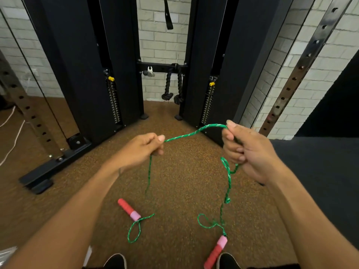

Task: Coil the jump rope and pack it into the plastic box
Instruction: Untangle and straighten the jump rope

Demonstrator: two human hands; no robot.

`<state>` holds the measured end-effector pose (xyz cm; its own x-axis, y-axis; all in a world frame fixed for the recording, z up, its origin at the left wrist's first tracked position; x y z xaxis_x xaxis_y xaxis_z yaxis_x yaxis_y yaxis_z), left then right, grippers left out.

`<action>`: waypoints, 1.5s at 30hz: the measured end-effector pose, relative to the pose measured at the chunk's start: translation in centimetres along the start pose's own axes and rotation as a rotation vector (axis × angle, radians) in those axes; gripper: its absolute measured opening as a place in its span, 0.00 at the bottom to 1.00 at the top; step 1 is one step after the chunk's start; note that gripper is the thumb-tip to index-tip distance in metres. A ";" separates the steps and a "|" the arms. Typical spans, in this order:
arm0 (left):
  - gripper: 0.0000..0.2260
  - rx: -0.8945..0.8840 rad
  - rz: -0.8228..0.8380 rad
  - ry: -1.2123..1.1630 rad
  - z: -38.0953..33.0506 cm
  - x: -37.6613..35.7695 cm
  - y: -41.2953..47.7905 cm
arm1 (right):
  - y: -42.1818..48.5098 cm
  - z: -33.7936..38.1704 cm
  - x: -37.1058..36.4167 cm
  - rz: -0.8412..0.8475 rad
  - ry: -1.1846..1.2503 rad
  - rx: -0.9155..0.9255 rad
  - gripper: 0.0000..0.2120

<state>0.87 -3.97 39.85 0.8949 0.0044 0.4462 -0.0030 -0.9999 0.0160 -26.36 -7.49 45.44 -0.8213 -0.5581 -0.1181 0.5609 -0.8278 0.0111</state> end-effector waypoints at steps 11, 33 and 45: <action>0.16 -0.364 0.021 -0.023 -6.1 -3.6 -1.6 | -0.6 -1.6 -1.9 0.158 -0.310 -0.070 0.17; 0.07 -0.237 0.075 -0.167 -5.5 -5.0 -1.2 | -0.5 -1.8 -1.3 0.053 -0.347 0.039 0.15; 0.17 0.026 -0.648 -0.562 -2.3 3.4 0.1 | -1.3 -0.9 2.3 -0.022 -0.429 -0.024 0.17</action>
<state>2.91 -3.99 43.40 0.8046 0.5735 -0.1536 0.5895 -0.8026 0.0911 -28.86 -7.69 44.26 -0.7989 -0.5179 0.3058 0.5412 -0.8409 -0.0102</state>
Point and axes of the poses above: each hand's wrist, its own y-axis towards the middle knuckle, its own x-axis out of the back of the hand, z = x × y, the point moved 1 cm from there along y, towards the middle knuckle, and after that the axes turned 3 degrees about -y, right-handed, at the moved point
